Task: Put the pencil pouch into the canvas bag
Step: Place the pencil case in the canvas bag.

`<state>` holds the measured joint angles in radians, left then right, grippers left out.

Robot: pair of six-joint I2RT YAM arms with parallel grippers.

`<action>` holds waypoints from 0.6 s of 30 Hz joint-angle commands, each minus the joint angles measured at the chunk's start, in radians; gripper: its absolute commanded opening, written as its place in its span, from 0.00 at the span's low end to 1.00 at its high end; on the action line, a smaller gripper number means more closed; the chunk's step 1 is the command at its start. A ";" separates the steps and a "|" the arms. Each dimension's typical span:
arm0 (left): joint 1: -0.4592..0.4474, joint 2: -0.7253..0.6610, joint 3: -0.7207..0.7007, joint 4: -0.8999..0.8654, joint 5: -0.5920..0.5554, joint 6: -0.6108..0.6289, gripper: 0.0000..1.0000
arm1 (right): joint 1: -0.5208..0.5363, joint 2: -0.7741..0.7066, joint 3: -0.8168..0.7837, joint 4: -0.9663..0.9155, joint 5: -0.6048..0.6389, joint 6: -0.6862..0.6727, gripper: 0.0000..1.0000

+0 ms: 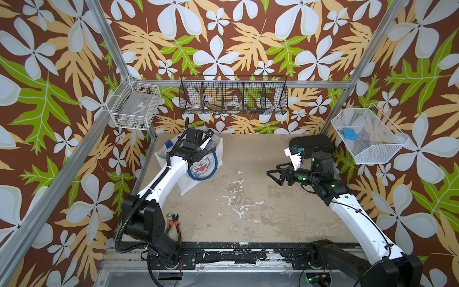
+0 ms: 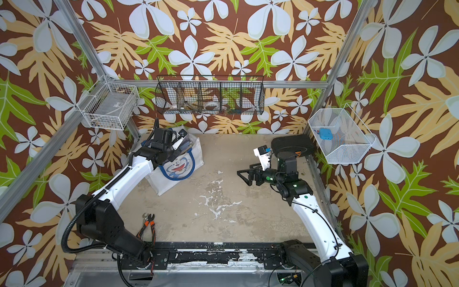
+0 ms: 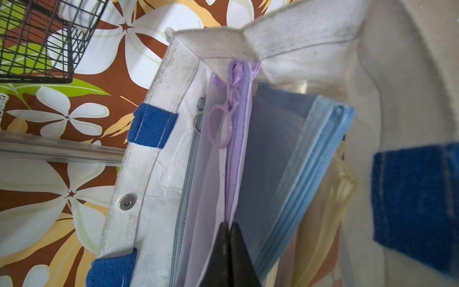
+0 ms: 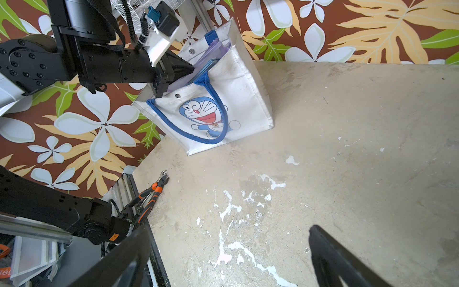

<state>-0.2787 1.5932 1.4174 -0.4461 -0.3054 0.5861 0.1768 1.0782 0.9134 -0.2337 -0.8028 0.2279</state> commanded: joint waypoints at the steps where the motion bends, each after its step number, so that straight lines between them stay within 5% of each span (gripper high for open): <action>1: 0.021 0.015 0.012 -0.011 0.016 -0.033 0.00 | 0.001 0.006 -0.001 0.012 0.013 -0.010 1.00; 10: 0.059 0.031 -0.007 0.027 0.061 -0.073 0.06 | 0.001 0.000 0.023 -0.022 0.031 -0.024 1.00; 18: 0.056 -0.064 0.040 -0.029 0.094 -0.150 0.61 | 0.001 -0.035 0.041 -0.052 0.056 -0.020 1.00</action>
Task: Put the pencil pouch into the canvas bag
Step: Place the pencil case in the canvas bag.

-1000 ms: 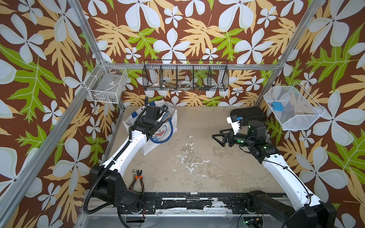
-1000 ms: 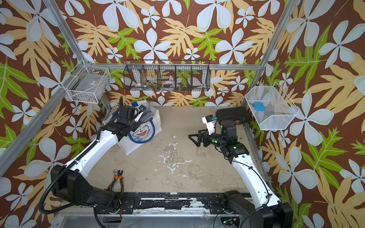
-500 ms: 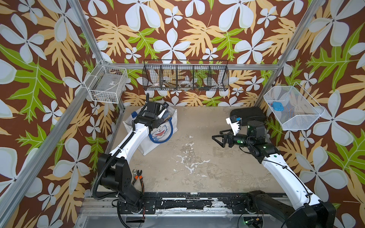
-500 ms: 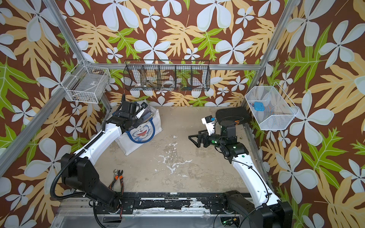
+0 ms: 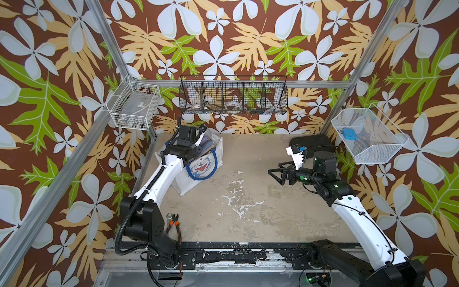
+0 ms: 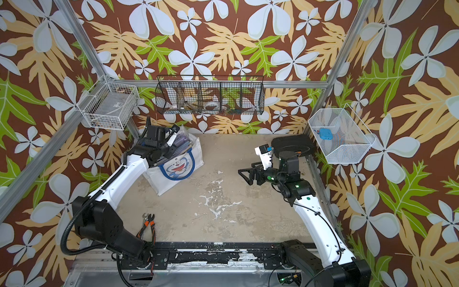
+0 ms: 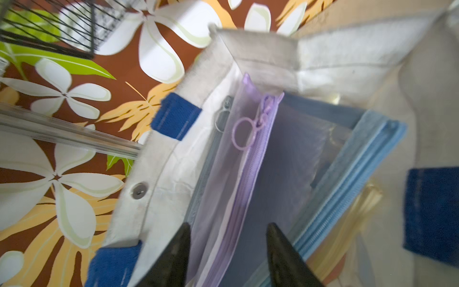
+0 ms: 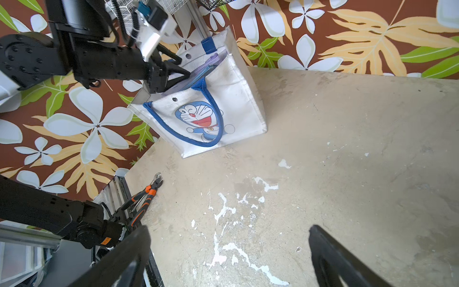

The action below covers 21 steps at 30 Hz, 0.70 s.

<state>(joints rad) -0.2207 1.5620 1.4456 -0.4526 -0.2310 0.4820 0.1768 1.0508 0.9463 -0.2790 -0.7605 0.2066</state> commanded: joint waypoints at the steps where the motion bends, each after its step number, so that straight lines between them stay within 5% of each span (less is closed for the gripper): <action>1: -0.002 -0.055 0.010 -0.031 0.012 -0.054 0.66 | 0.001 -0.012 0.011 -0.009 0.016 0.005 1.00; 7: -0.014 -0.251 -0.032 -0.040 0.003 -0.245 0.80 | 0.001 -0.068 0.023 -0.060 0.148 -0.017 1.00; 10: -0.015 -0.472 -0.224 0.062 0.125 -0.388 1.00 | 0.001 -0.135 -0.015 -0.042 0.286 -0.029 1.00; 13: -0.014 -0.718 -0.446 0.148 0.198 -0.521 1.00 | -0.002 -0.226 -0.103 0.015 0.436 -0.017 1.00; 18: -0.014 -0.982 -0.677 0.139 0.109 -0.784 1.00 | -0.008 -0.314 -0.234 0.128 0.547 -0.006 1.00; 21: -0.014 -1.145 -0.834 0.181 0.084 -0.793 1.00 | -0.010 -0.358 -0.329 0.230 0.666 0.048 1.00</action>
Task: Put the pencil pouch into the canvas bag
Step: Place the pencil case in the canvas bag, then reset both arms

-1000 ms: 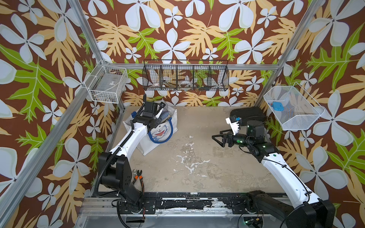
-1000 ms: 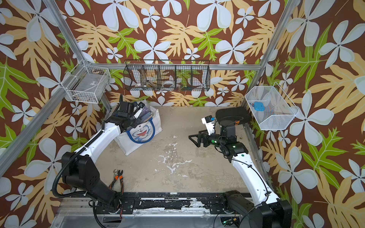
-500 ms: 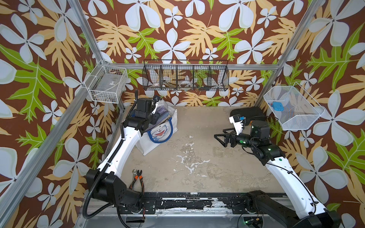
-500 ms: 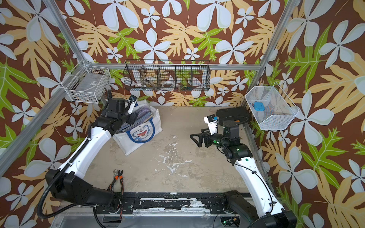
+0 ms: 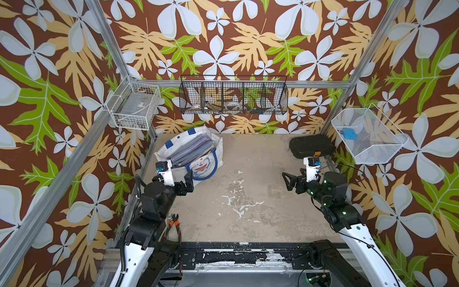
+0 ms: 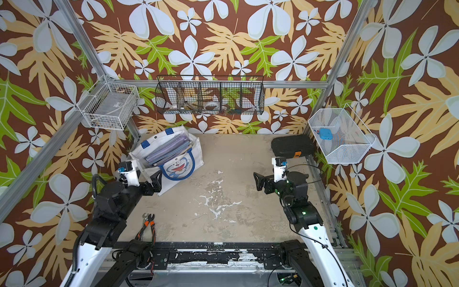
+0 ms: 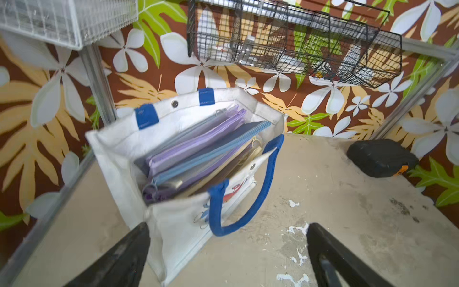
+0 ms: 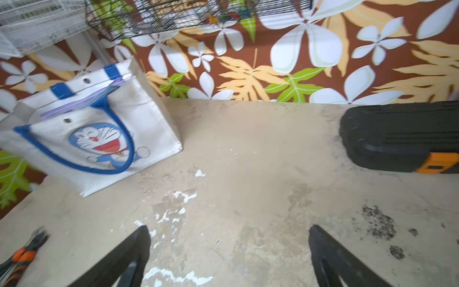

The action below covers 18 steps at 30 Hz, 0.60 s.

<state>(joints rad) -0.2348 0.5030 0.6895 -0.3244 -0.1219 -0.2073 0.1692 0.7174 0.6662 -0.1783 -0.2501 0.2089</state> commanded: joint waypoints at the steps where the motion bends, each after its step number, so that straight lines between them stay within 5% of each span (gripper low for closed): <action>1: 0.000 -0.144 -0.125 0.089 -0.033 -0.092 1.00 | -0.002 -0.041 -0.099 0.180 0.204 0.066 1.00; 4: 0.000 -0.251 -0.248 0.218 -0.127 -0.069 1.00 | -0.011 -0.053 -0.217 0.310 0.360 0.101 1.00; 8: 0.000 -0.164 -0.357 0.321 -0.236 -0.078 1.00 | -0.054 0.022 -0.302 0.440 0.468 0.120 1.00; 11: 0.000 -0.026 -0.420 0.430 -0.297 -0.082 1.00 | -0.117 0.122 -0.345 0.593 0.350 0.055 1.00; 14: 0.000 0.067 -0.481 0.594 -0.337 -0.037 1.00 | -0.125 0.249 -0.346 0.669 0.396 -0.051 1.00; 18: 0.000 0.153 -0.588 0.917 -0.373 0.075 1.00 | -0.248 0.341 -0.427 0.889 0.264 0.005 1.00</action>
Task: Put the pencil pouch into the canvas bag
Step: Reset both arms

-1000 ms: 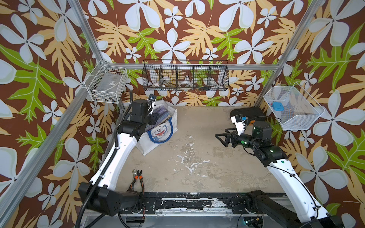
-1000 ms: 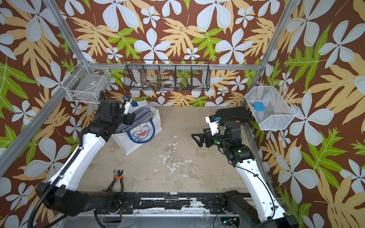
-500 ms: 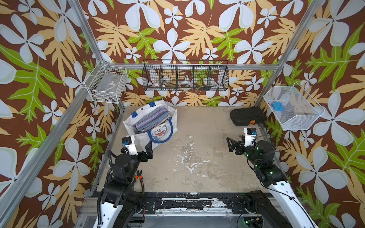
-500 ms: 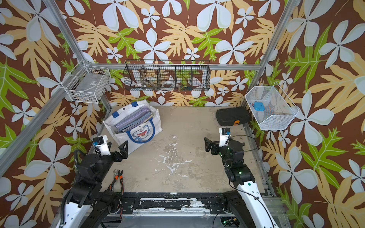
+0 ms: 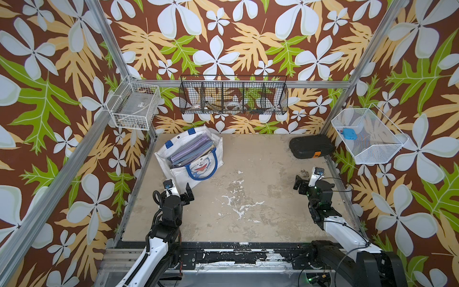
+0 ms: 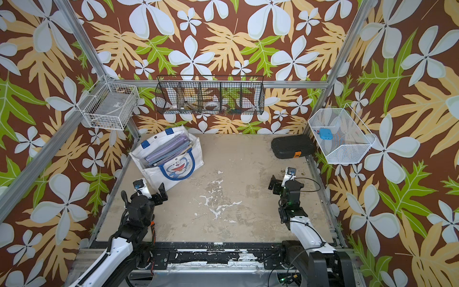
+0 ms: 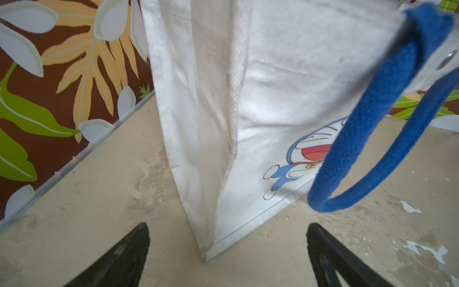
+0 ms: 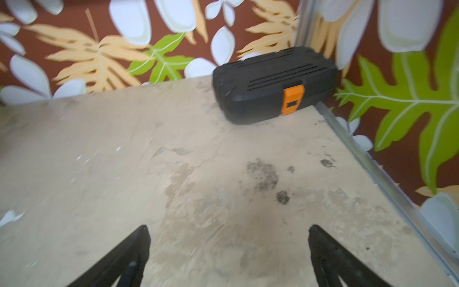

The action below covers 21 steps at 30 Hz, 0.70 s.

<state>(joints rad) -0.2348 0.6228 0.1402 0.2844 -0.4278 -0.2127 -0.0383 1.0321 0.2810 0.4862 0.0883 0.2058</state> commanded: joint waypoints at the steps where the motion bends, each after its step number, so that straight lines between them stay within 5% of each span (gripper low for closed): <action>1: 0.001 0.057 -0.075 0.405 -0.069 0.111 1.00 | -0.051 0.046 -0.073 0.300 -0.063 0.018 1.00; 4: 0.004 0.171 -0.136 0.663 -0.044 0.165 1.00 | -0.076 0.127 -0.088 0.412 -0.105 -0.003 1.00; 21: 0.115 0.821 -0.065 1.146 0.084 0.159 1.00 | -0.071 0.301 -0.138 0.697 -0.069 -0.045 1.00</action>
<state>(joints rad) -0.1368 1.3903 0.0658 1.2850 -0.3721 -0.0292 -0.1146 1.3281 0.1322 1.1145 0.0017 0.1738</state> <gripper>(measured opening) 0.998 0.996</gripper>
